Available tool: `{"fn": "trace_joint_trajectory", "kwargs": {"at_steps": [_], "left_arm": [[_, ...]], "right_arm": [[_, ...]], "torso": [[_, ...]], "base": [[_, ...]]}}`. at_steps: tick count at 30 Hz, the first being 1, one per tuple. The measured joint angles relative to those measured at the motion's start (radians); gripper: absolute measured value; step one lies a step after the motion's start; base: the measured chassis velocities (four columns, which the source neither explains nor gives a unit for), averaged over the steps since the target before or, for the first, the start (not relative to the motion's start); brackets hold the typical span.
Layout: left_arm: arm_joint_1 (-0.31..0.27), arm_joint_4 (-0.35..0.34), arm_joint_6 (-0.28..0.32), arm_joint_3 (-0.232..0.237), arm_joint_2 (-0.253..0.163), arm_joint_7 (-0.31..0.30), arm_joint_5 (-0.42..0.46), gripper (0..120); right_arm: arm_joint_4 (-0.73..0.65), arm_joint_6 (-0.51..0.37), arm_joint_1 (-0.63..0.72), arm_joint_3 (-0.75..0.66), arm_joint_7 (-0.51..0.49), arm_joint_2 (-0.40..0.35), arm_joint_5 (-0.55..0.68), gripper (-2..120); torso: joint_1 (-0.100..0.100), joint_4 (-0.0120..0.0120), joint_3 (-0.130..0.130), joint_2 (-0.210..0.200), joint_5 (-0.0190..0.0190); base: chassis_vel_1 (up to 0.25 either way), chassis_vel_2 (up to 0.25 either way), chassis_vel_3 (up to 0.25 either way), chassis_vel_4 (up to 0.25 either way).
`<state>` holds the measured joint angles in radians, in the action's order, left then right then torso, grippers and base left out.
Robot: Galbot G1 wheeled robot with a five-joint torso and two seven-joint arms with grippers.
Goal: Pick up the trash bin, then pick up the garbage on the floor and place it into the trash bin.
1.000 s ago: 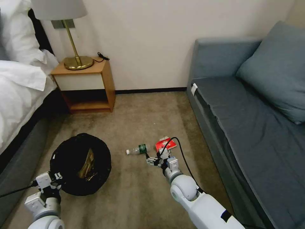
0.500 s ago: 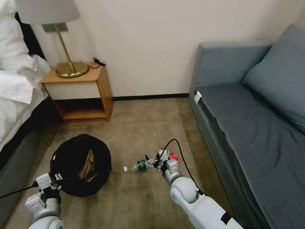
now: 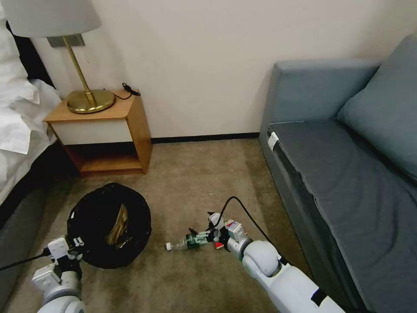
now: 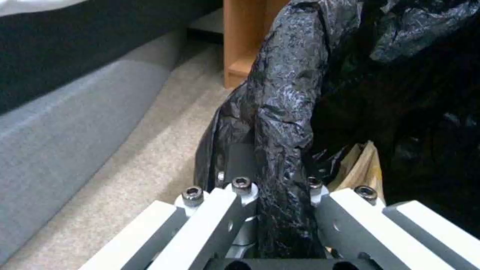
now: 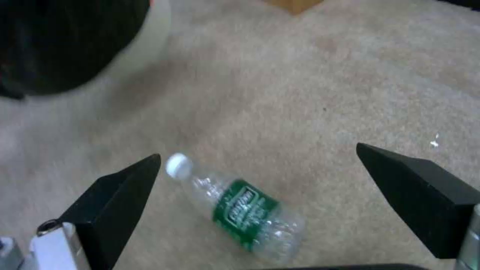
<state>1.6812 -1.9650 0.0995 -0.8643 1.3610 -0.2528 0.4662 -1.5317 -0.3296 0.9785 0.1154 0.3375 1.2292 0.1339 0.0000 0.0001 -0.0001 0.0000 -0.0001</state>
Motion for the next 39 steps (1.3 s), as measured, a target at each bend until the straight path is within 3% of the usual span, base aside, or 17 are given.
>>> {"fn": "trace_joint_trajectory", "kwargs": {"at_steps": [9, 15, 25, 39], "left_arm": [[0.005, 0.011, 0.002, -0.013, -0.015, 0.0, 0.012, 3], [0.011, -0.01, 0.022, -0.027, -0.014, -0.001, 0.023, 3], [0.031, -0.035, 0.027, -0.025, 0.009, -0.001, 0.014, 3], [0.053, -0.052, 0.027, -0.023, 0.027, 0.0, -0.005, 3]], "right_arm": [[0.159, -0.002, -0.143, 0.067, 0.073, 0.035, -0.131, 100], [0.319, 0.009, -0.301, 0.218, 0.117, 0.094, -0.25, 100], [0.426, 0.02, -0.363, 0.348, 0.161, 0.172, -0.301, 100], [0.711, 0.126, -0.404, 0.331, 0.161, 0.283, -0.371, 96]], "torso": [[0.0, 0.0, 0.0, 0.0, -0.0001], [0.0, 0.0001, 0.0, 0.0, 0.0001], [0.0, 0.0001, 0.0, 0.0, 0.0], [0.0, -0.0001, 0.0, 0.0, 0.0]], "base": [[0.0, 0.0, 0.0, 0.0], [0.0, 0.0, 0.0, 0.0], [0.0, 0.0, 0.0, 0.0], [0.0, 0.0, 0.0, 0.0]]}}
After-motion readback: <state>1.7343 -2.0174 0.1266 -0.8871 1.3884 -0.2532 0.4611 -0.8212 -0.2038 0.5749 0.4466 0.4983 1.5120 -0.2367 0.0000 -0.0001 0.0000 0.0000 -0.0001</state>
